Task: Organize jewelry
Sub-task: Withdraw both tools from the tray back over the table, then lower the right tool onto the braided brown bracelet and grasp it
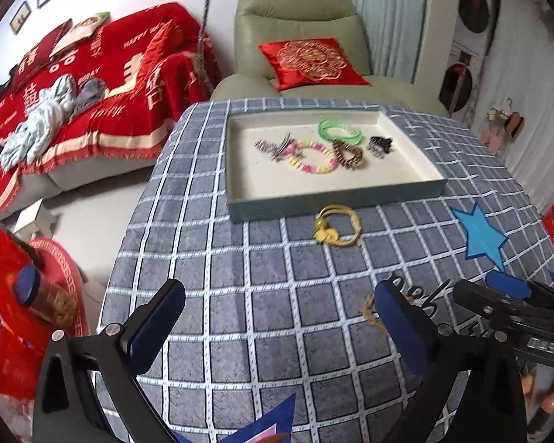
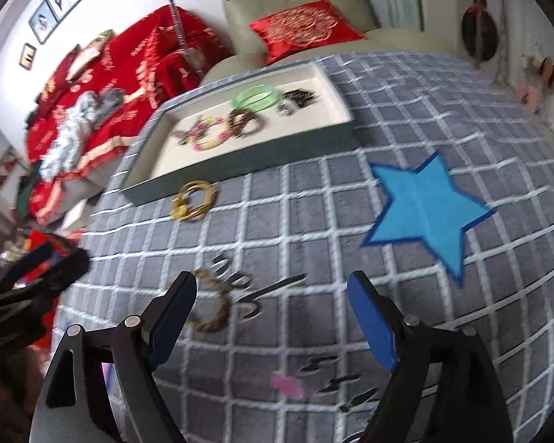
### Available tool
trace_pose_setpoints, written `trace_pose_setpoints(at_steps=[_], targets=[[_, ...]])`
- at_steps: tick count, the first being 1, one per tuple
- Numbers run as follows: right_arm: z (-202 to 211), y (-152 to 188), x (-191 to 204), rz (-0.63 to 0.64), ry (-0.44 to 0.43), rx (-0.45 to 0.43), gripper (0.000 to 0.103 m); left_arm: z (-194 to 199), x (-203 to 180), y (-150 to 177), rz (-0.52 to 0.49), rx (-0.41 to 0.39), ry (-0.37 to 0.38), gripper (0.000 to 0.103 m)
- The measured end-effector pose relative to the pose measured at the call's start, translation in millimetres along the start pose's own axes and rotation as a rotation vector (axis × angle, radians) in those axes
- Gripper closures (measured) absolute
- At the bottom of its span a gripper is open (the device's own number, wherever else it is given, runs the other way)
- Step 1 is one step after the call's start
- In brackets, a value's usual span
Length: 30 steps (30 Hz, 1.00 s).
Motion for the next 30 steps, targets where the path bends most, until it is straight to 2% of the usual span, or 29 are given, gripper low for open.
trace_pose_setpoints(at_steps=[5,7,9,13,21,30], targets=[[3,15,4,0.006,-0.024,0.050,0.017,-11,10,16,0.032,0.040,0.011,0.000],[5,21,6,0.028,0.005,0.058,0.017,-16,16,25,0.055,0.058,0.016,0.000],[7,27,9,0.058,0.036,0.052,0.017,-25,23,34,0.083,0.098,0.061,0.000],[5,37,16,0.108,0.069,0.058,0.017,-33,29,42,0.114,0.121,0.062,0.000],[-5,33,40,0.186,0.094,0.042,0.017,-33,33,30,0.081,0.102,0.049,0.000],[-25,28,73,0.300,0.086,0.043,0.017,-39,52,14,0.134,0.105,0.068,0.000]])
Point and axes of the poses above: each gripper's, at about its wrist camera, not at the fingertips, and z roughly against the way its jaws point, x to its left, y to its underside, the point moved 3 cm from there along -z, roughly the way its jaws point, and after that the axes turned 15 degrees about y, right-handed, at the moved point
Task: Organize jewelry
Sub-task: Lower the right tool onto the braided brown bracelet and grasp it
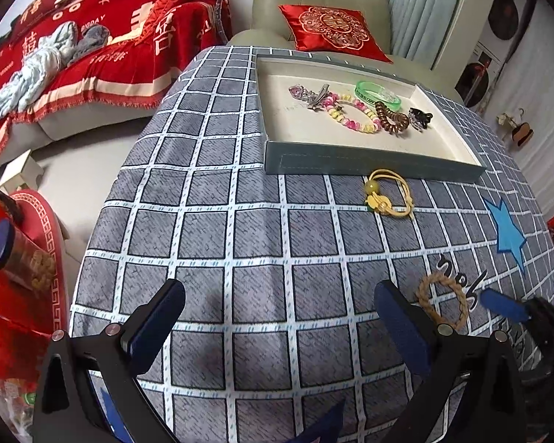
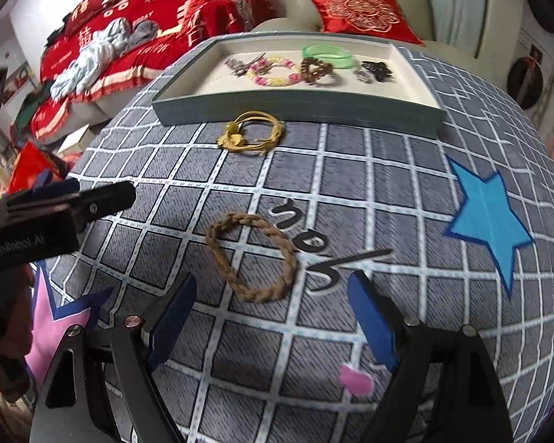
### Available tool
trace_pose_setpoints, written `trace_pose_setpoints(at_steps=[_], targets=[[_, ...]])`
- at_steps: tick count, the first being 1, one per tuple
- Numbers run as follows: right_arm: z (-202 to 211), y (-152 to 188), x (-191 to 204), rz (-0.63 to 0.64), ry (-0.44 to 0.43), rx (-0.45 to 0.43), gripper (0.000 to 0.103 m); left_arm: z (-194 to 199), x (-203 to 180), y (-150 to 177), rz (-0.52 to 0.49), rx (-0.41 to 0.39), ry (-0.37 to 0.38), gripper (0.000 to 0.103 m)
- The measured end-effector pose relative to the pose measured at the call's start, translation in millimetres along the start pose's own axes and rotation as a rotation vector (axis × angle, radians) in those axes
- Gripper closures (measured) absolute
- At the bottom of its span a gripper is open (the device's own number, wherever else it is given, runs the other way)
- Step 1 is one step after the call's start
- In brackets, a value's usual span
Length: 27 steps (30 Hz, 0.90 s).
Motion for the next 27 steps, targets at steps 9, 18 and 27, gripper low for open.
trace_pose_setpoints(at_steps=[9,18,27], targets=[[2,0,10,0.075,0.060,-0.048,0.038,-22,-25,-20,-0.072,0.021,0.060,0.000],[8,4,-1,0.020,0.044,-0.067,0.089,-52,-48,-40,-0.093,0.039,0.079,0.002],[8,5,-5,-0.003,0.024,-0.067,0.089,-70,-54,-53,-0.022,0.031,0.084,0.014]])
Point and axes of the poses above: each gripper's, at about its wrist camera, not at the fingertips, and z roughly against the way its jaws point, x to its left, y to its underside, the point moved 3 cm from there along -z, roughly the way its jaws point, and after that the axes turned 15 degrees about y, right-handed, at the moved point
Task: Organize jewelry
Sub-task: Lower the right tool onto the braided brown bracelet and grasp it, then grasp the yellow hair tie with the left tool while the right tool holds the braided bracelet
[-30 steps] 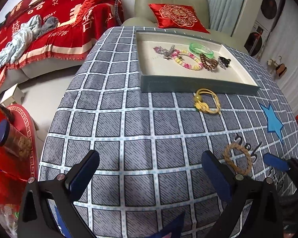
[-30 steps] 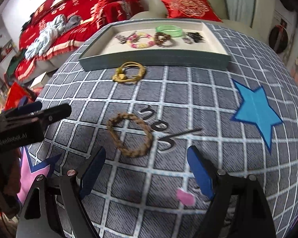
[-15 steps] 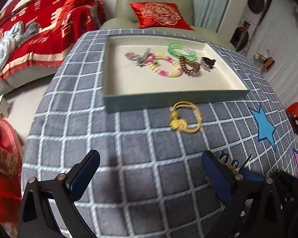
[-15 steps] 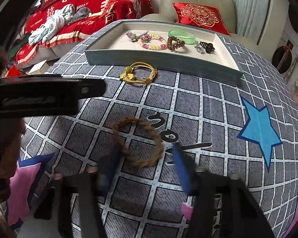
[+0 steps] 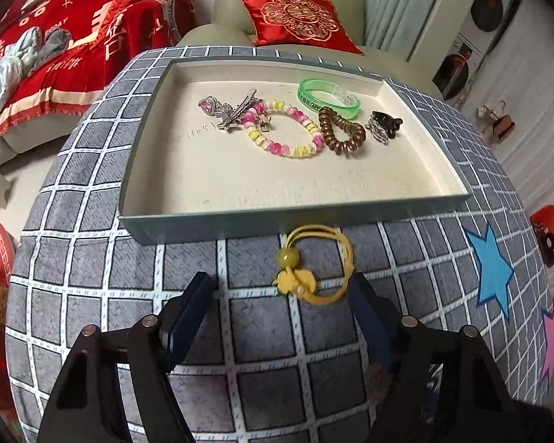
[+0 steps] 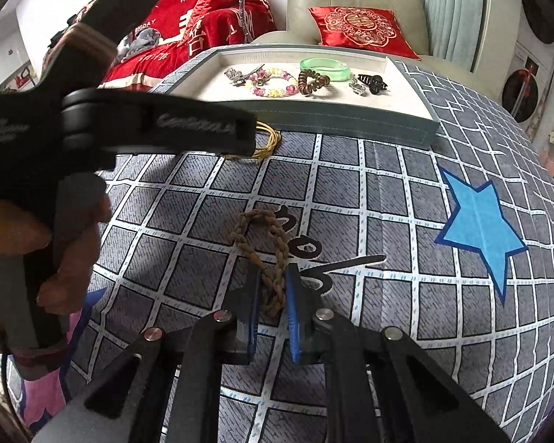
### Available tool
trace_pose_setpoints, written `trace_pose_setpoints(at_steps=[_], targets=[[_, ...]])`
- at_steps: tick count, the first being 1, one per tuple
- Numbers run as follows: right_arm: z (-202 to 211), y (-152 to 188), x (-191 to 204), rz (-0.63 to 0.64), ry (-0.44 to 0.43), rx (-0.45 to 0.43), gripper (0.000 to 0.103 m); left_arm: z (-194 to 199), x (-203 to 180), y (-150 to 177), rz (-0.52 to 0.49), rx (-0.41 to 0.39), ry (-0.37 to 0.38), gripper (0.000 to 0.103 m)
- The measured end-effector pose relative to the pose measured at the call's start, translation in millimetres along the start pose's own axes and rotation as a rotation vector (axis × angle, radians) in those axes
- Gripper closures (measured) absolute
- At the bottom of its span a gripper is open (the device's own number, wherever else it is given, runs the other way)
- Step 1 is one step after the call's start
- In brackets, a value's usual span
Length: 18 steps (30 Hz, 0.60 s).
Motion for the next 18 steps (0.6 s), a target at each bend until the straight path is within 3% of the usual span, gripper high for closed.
trace_pose_setpoints(at_steps=[1,3,4,5,8,18], targets=[[0,0,0,-0.002,-0.001,-0.001,0.089,0,0,-1,0.004,-0.006,-0.006,0.024],[0,0,-1,-0.004,-0.003,-0.001,0.089,-3,-1,-2,0.000,-0.008,-0.029,0.027],[0,0,-1,-0.005,-0.005,0.000,0.089,-4,-3,-2,-0.004,-0.012,-0.034,0.034],[0,0,-2,-0.006,-0.008,0.001,0.089,-5,-4,-2,-0.016,-0.015,-0.044,0.047],[0,1,-6,-0.017,-0.018,0.009,0.089,-8,-11,-1,-0.073,-0.012,-0.074,0.061],[4,-5,-35,-0.110,-0.046,0.020,0.089,5,-11,10,-0.088,-0.002,0.018,0.062]])
Point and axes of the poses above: each gripper's, at about its wrist camera, not at the fingertips, and z roughly against the way its jaws point, x to its left, y to its underside, the point moved 3 cm from there along -z, roughly the way its jaws point, and after that the axes turned 15 degrees about y, right-handed, at the moved point
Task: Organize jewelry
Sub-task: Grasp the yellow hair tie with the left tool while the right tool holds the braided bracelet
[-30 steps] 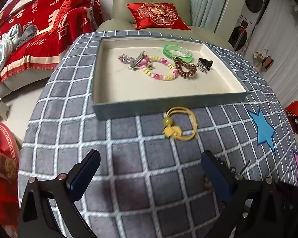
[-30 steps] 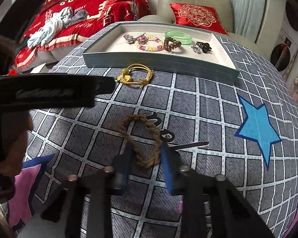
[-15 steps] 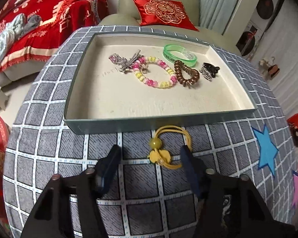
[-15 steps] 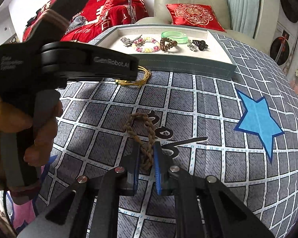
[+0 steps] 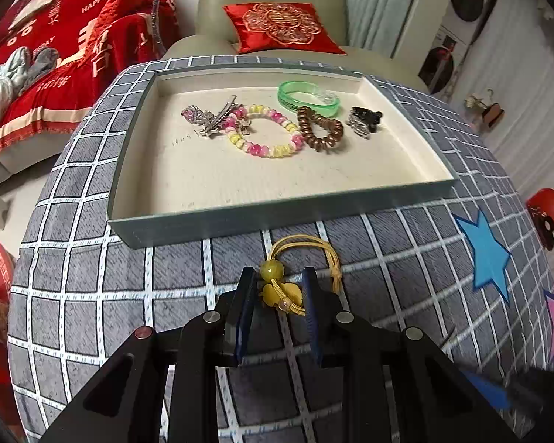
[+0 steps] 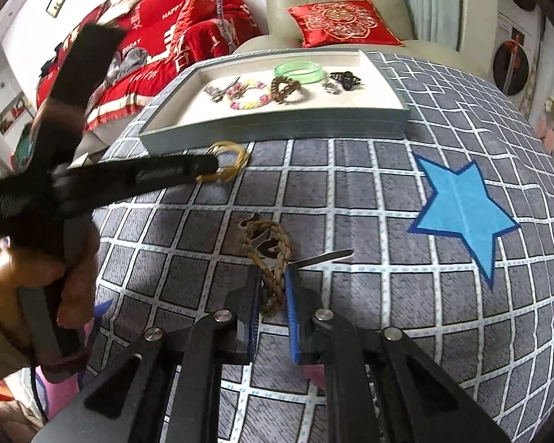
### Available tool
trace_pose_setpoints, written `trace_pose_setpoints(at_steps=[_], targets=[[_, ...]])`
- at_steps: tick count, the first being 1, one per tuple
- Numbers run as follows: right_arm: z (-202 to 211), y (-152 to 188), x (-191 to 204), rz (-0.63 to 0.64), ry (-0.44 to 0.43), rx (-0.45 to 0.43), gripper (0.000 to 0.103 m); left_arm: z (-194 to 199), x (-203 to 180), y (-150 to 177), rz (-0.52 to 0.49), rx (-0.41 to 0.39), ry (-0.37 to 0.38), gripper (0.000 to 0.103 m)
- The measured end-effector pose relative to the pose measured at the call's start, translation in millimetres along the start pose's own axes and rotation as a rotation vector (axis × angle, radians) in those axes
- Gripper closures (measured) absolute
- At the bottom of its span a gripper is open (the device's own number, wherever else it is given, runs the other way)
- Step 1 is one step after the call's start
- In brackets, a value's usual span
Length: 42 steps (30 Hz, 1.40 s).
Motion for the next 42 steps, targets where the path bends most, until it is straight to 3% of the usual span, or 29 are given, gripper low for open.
trace_pose_setpoints(at_steps=[18,42], targets=[[22,-27,-27,-0.090,-0.022,-0.045,0.089,62,-10,-9,-0.024,-0.090,0.093,0.062],[23,-64,-46,-0.179,-0.016,-0.043,0.089,74,-4,-43,-0.057,-0.156,0.083,0.062]])
Point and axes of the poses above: each gripper's, at about its wrist camera, not at the fingertips, and z roughly against the way its jaws point, x to its left, y to its underside, the point moved 3 cm from there along -z, roughly the way its jaws point, and after that the axes turned 15 degrees about y, right-handed, at the moved point
